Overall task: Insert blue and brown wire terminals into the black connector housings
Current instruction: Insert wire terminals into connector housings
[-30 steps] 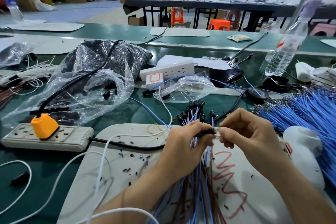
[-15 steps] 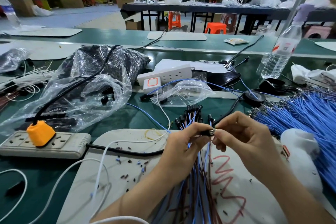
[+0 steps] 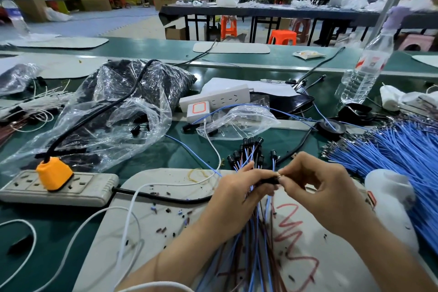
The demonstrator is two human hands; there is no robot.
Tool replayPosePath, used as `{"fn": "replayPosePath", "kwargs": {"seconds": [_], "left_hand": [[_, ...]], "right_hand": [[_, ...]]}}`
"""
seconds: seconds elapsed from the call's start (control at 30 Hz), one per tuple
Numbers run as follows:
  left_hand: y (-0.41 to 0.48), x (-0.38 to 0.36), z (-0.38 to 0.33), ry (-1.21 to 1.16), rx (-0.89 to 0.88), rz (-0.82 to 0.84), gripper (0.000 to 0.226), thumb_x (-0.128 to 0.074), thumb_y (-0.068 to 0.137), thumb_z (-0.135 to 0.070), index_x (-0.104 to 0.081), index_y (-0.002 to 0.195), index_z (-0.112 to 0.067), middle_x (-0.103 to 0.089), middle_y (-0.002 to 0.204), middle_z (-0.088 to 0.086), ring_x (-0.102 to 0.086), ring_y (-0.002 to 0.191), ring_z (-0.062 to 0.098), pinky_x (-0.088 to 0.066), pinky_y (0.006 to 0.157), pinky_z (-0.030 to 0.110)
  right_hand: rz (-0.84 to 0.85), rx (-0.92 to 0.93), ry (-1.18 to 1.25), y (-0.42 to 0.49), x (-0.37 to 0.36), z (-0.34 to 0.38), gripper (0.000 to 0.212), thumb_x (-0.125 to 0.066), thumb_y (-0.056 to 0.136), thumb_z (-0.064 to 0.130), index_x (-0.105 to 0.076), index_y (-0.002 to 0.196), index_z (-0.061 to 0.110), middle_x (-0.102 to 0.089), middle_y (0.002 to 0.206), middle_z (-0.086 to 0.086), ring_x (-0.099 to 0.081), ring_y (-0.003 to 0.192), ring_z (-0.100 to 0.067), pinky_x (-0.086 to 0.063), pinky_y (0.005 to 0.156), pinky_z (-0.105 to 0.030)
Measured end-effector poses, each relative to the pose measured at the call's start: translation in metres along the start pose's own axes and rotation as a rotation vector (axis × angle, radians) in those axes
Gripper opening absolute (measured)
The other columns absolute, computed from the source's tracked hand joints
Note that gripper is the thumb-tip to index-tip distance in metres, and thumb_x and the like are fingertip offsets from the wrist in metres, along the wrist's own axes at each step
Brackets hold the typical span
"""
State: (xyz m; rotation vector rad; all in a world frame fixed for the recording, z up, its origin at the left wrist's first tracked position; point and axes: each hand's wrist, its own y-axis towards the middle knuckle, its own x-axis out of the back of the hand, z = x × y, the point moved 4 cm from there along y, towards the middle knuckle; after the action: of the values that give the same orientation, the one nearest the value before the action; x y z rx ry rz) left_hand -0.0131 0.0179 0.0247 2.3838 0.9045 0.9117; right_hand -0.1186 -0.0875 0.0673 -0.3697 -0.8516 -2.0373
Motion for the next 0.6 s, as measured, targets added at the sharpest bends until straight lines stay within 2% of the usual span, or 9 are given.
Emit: {"fn": "replayPosePath", "kwargs": {"seconds": [0.13,0.2,0.3,0.33,0.4,0.47,0.6], "left_hand": [[0.003,0.004,0.0,-0.024,0.015,-0.005,0.02,-0.057,0.09,-0.015,-0.069,0.103,-0.004,-0.068,0.071,-0.006,-0.064,0.07,0.006,-0.034,0.109,0.021],[0.003,0.004,-0.002,-0.03,0.002,0.016,0.021,-0.058,0.09,-0.014,-0.068,0.103,-0.003,-0.071,0.07,0.0,-0.066,0.07,0.008,-0.034,0.108,0.02],[0.001,0.0,-0.003,-0.117,0.031,0.06,0.02,-0.059,0.089,-0.015,-0.068,0.102,-0.001,-0.071,0.077,0.0,-0.066,0.066,0.004,-0.035,0.106,0.017],[0.0,-0.001,-0.002,-0.156,0.056,0.08,0.02,-0.06,0.089,-0.015,-0.067,0.101,-0.001,-0.07,0.08,0.0,-0.065,0.064,0.002,-0.038,0.102,0.017],[-0.001,0.0,0.001,-0.2,0.111,0.102,0.017,-0.062,0.089,-0.015,-0.067,0.098,-0.002,-0.07,0.077,0.004,-0.064,0.063,-0.001,-0.047,0.083,0.015],[-0.001,0.002,0.003,-0.191,0.139,0.107,0.015,-0.064,0.089,-0.015,-0.068,0.096,-0.003,-0.07,0.073,0.005,-0.063,0.061,-0.002,-0.05,0.068,0.016],[-0.001,0.002,0.001,-0.067,0.107,0.113,0.021,-0.065,0.086,-0.025,-0.072,0.099,-0.01,-0.07,0.071,0.001,-0.062,0.056,0.004,-0.049,0.062,0.019]], "right_hand": [[0.053,-0.124,0.196,0.002,-0.004,-0.002,0.016,-0.069,0.08,-0.006,-0.063,0.076,0.008,-0.069,0.067,-0.004,-0.061,0.056,-0.012,-0.051,0.057,-0.021],[0.074,-0.208,0.359,0.003,-0.002,-0.005,0.011,-0.065,0.082,-0.008,-0.062,0.077,0.001,-0.068,0.064,-0.012,-0.062,0.054,-0.016,-0.051,0.054,-0.022],[0.097,-0.315,0.503,0.004,0.001,-0.012,0.006,-0.061,0.081,-0.007,-0.06,0.077,-0.004,-0.066,0.062,-0.018,-0.059,0.052,-0.023,-0.049,0.052,-0.025],[0.114,-0.329,0.512,0.004,0.001,-0.013,0.005,-0.061,0.081,-0.007,-0.059,0.078,-0.004,-0.066,0.062,-0.018,-0.058,0.053,-0.023,-0.049,0.052,-0.026],[0.142,-0.306,0.451,0.004,-0.001,-0.014,0.007,-0.061,0.082,-0.01,-0.057,0.079,-0.005,-0.066,0.063,-0.017,-0.059,0.054,-0.02,-0.05,0.054,-0.024],[0.154,-0.281,0.403,0.004,-0.003,-0.014,0.008,-0.062,0.082,-0.01,-0.057,0.079,-0.004,-0.067,0.064,-0.016,-0.06,0.054,-0.017,-0.05,0.054,-0.023],[0.174,-0.306,0.437,0.004,-0.001,-0.017,0.005,-0.063,0.08,-0.004,-0.059,0.081,-0.006,-0.067,0.063,-0.019,-0.06,0.053,-0.02,-0.048,0.049,-0.023]]}}
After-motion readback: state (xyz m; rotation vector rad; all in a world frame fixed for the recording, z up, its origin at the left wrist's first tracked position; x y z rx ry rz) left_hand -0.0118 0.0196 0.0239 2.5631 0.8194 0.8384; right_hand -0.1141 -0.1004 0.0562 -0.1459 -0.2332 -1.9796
